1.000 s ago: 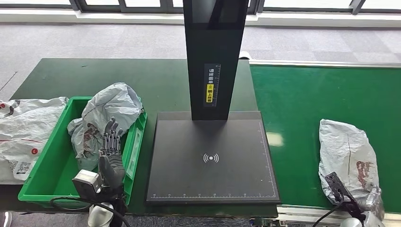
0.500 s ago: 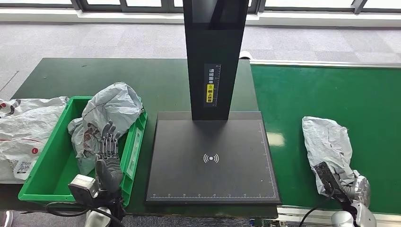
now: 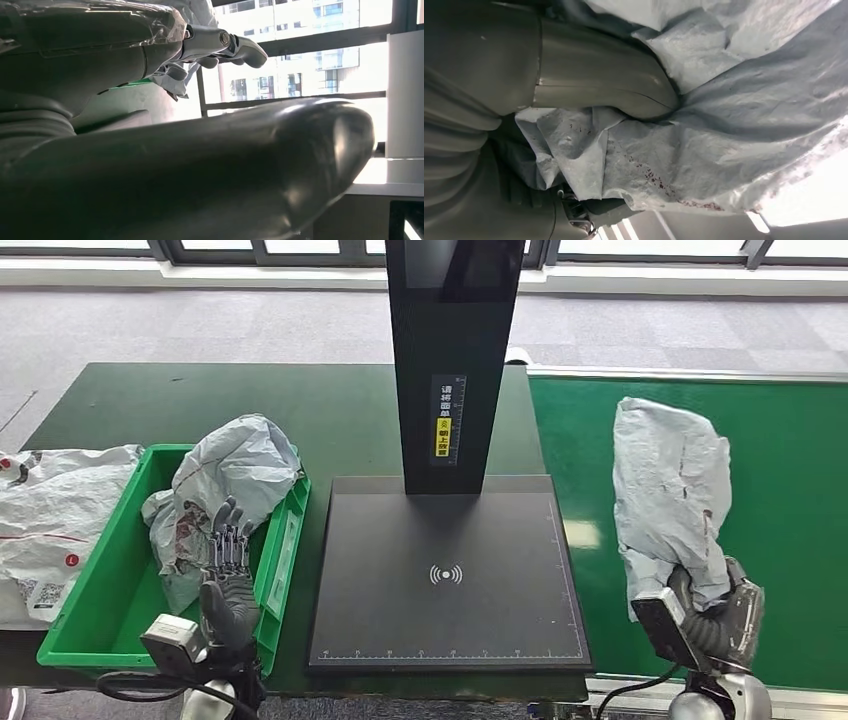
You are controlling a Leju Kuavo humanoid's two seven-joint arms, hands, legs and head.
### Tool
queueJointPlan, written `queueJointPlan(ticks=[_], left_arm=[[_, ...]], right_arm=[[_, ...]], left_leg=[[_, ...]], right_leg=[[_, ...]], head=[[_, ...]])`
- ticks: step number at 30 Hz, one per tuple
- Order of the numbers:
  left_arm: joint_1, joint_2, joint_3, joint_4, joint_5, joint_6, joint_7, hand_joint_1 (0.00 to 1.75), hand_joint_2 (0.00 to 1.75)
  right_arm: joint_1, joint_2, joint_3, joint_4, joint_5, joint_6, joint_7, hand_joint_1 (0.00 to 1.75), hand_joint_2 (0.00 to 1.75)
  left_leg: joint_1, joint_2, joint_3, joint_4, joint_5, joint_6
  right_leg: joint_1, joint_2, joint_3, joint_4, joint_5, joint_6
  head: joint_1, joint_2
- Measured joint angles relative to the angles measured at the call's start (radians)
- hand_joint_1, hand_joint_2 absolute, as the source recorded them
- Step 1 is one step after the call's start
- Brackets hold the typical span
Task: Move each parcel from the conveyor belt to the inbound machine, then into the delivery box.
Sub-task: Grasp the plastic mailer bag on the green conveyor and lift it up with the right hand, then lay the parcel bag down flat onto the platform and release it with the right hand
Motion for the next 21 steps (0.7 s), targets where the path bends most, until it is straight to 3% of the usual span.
queueJointPlan(ticks=[7,12,21], left_arm=[[-0.027,0.0,0.0,0.028,0.0,-0.02,-0.005,0.0,0.0],[-0.068,0.0,0.0,0.066,-0.006,-0.044,-0.004,0.0,0.0],[-0.121,-0.009,0.0,0.123,-0.023,-0.072,0.008,0.0,0.0]], right_arm=[[0.073,0.038,0.194,-0.122,0.072,0.149,0.043,1.75,1.75],[0.109,0.058,0.325,-0.128,0.119,0.192,0.093,1.75,1.75],[0.178,0.072,0.417,-0.136,0.088,0.27,0.112,1.75,1.75]], left_leg=[[0.0,0.0,0.0,0.0,0.0,0.0],[0.0,0.0,0.0,0.0,0.0,0.0],[0.0,-0.002,0.001,0.0,0.0,0.0]], right_leg=[[0.0,0.0,0.0,0.0,0.0,0.0],[0.0,0.0,0.0,0.0,0.0,0.0],[0.0,-0.002,0.001,-0.001,-0.001,-0.001]], head=[[0.0,0.0],[0.0,0.0],[0.0,0.0]])
